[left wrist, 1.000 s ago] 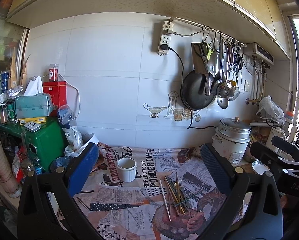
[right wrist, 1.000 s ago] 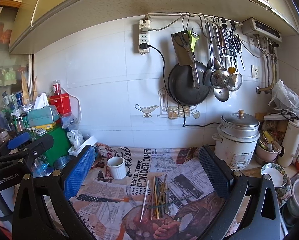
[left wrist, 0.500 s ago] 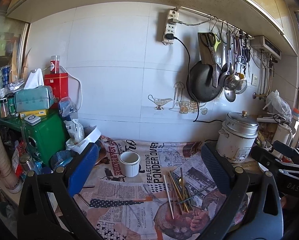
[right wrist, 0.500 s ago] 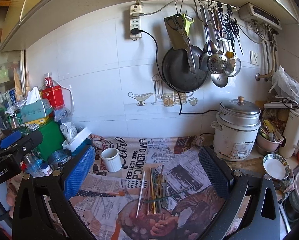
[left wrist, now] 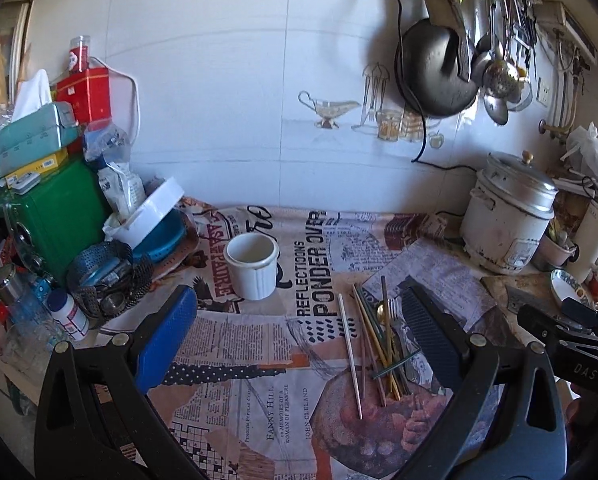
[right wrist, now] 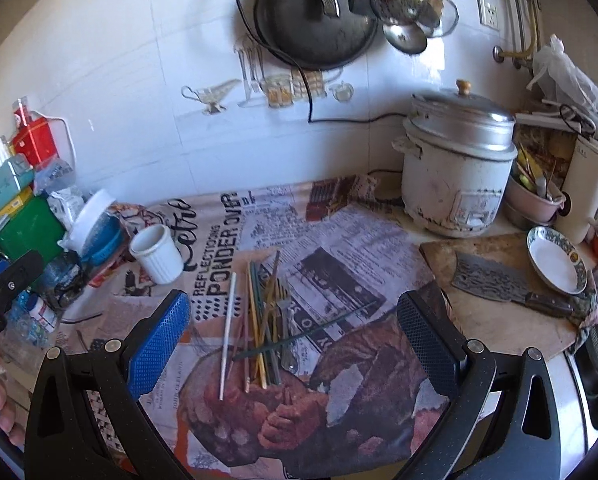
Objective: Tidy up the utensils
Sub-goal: 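Lower both tools toward the utensil pile on the newspaper, then grasp the brown wooden chopstick with the left tool while the right tool grasps the dark green chopstick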
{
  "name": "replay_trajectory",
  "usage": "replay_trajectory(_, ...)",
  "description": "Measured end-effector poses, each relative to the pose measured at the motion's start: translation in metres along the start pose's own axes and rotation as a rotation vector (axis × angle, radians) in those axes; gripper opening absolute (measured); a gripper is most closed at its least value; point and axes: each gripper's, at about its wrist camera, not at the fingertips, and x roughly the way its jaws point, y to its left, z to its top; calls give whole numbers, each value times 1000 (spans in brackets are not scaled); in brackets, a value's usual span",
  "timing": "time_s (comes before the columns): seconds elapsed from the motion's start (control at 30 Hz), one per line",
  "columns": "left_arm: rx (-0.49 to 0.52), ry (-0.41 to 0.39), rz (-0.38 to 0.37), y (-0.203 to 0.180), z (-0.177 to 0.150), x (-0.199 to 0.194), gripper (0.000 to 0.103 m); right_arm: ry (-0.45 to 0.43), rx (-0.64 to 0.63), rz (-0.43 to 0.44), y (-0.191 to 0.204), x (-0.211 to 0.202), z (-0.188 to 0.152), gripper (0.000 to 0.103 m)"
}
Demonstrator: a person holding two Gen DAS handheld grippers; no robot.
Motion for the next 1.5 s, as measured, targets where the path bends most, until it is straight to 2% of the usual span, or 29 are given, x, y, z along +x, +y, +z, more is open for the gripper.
replay_trajectory(0.17,7,155,-21,-9,-20,70,102,174,70,-26,-27,59,-13,102)
replay_trajectory(0.3,44,247,-28,-22,-38,117,91,297,165,-6,-46,99,-21,96)
replay_trajectory(0.4,80,314,-43,-33,-51,147,81,370,240,35,-57,128,-26,85)
replay_trajectory(0.47,92,356,-69,-39,-56,164,75,412,275,59,-62,146,-27,73)
replay_trajectory(0.6,93,425,-106,-44,-60,193,62,476,323,111,-65,176,-25,65)
replay_trajectory(0.7,90,464,-122,-47,-59,212,52,528,343,158,-63,197,-23,51)
replay_trajectory(0.73,86,471,-129,-47,-58,216,50,540,342,169,-61,202,-22,46)
replay_trajectory(0.9,62,496,-157,-48,-52,235,46,581,340,204,-49,219,-19,39)
replay_trajectory(0.97,57,506,-164,-49,-50,239,45,598,346,212,-47,224,-19,33)
replay_trajectory(1.03,49,512,-174,-51,-48,243,44,599,339,204,-45,226,-17,31)
replay_trajectory(1.17,55,529,-199,-58,-45,250,40,602,315,187,-43,232,-14,17)
replay_trajectory(1.33,61,571,-246,-69,-46,257,36,605,272,193,-41,238,-11,9)
replay_trajectory(1.5,49,624,-303,-81,-48,266,28,586,202,179,-37,239,-7,9)
